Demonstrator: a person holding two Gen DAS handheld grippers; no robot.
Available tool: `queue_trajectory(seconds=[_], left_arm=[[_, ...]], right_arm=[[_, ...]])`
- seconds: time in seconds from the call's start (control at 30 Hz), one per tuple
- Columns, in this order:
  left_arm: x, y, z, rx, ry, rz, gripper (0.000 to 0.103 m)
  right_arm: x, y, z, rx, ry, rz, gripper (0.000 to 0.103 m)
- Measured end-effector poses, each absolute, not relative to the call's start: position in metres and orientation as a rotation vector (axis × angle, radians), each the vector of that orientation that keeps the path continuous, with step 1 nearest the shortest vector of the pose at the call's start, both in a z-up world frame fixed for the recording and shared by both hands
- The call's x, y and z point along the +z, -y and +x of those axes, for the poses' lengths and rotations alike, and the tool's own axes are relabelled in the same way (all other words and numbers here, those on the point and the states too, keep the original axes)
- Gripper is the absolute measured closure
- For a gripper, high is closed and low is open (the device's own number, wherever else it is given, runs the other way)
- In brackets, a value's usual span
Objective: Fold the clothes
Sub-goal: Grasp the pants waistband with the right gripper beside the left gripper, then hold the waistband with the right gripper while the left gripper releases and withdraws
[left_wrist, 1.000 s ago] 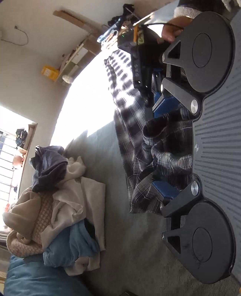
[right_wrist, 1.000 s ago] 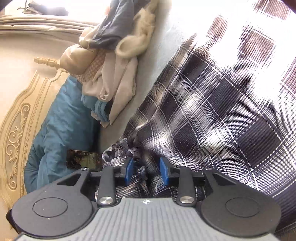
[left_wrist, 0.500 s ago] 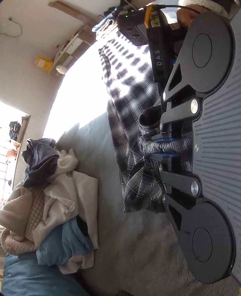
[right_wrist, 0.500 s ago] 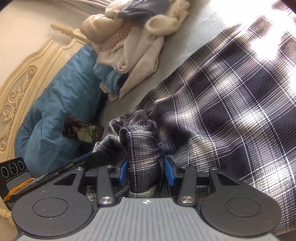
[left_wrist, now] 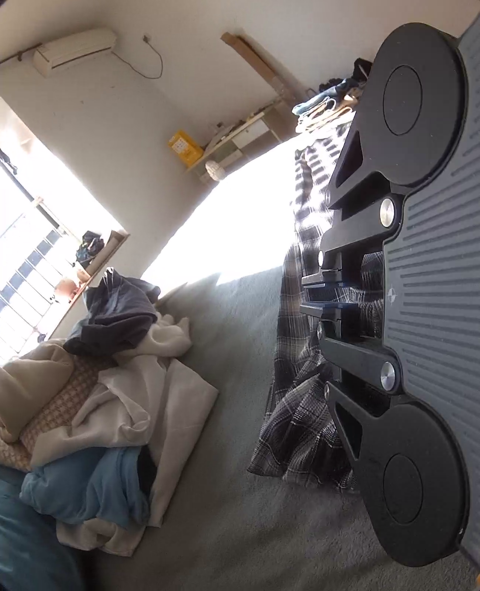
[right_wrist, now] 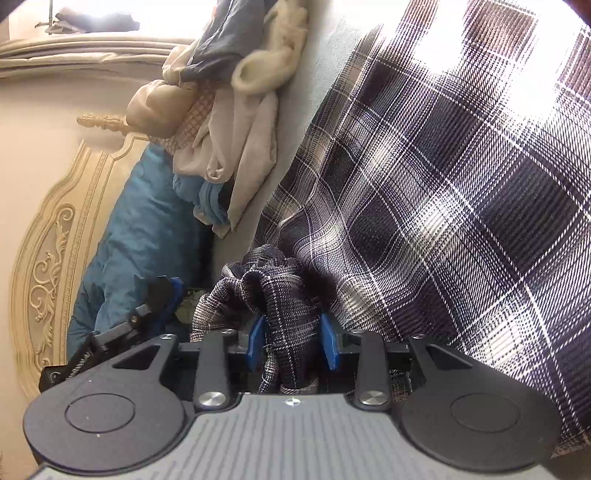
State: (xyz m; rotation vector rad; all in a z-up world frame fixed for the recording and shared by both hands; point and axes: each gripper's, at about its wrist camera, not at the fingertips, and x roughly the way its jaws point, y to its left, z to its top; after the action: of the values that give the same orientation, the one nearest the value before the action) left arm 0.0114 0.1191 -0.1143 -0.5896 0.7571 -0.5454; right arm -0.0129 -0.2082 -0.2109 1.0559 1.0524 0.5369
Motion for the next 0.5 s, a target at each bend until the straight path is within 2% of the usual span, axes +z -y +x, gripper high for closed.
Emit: queue_trajectory(seconds=[0.03, 0.1, 0.13, 0.17, 0.27, 0.37, 0.5], left_arm=[[-0.115, -0.125, 0.01, -0.544, -0.747, -0.624, 0.097], [-0.113, -0.136, 0.006, -0.539, -0.715, -0.671, 0.086], [-0.107, -0.142, 0.001, -0.532, -0.686, -0.663, 0.075], [-0.102, -0.148, -0.002, -0.524, -0.663, -0.647, 0.071], [-0.094, -0.16, -0.013, -0.489, -0.661, -0.511, 0.071], [-0.099, -0.155, -0.024, -0.467, -0.704, -0.298, 0.071], [-0.115, -0.121, -0.043, -0.534, -0.721, -0.083, 0.071]], right_arm=[[-0.211, 0.209, -0.013, 0.536, -1.053, 1.061, 0.067], [-0.21, 0.211, -0.013, 0.534, -1.053, 1.073, 0.065], [-0.211, 0.213, -0.012, 0.535, -1.056, 1.083, 0.063], [-0.211, 0.215, -0.011, 0.538, -1.063, 1.099, 0.061], [-0.207, 0.215, -0.008, 0.561, -1.074, 1.109, 0.041], [-0.197, 0.205, -0.007, 0.605, -1.08, 1.034, 0.027], [-0.189, 0.189, -0.009, 0.644, -1.101, 0.942, 0.02]])
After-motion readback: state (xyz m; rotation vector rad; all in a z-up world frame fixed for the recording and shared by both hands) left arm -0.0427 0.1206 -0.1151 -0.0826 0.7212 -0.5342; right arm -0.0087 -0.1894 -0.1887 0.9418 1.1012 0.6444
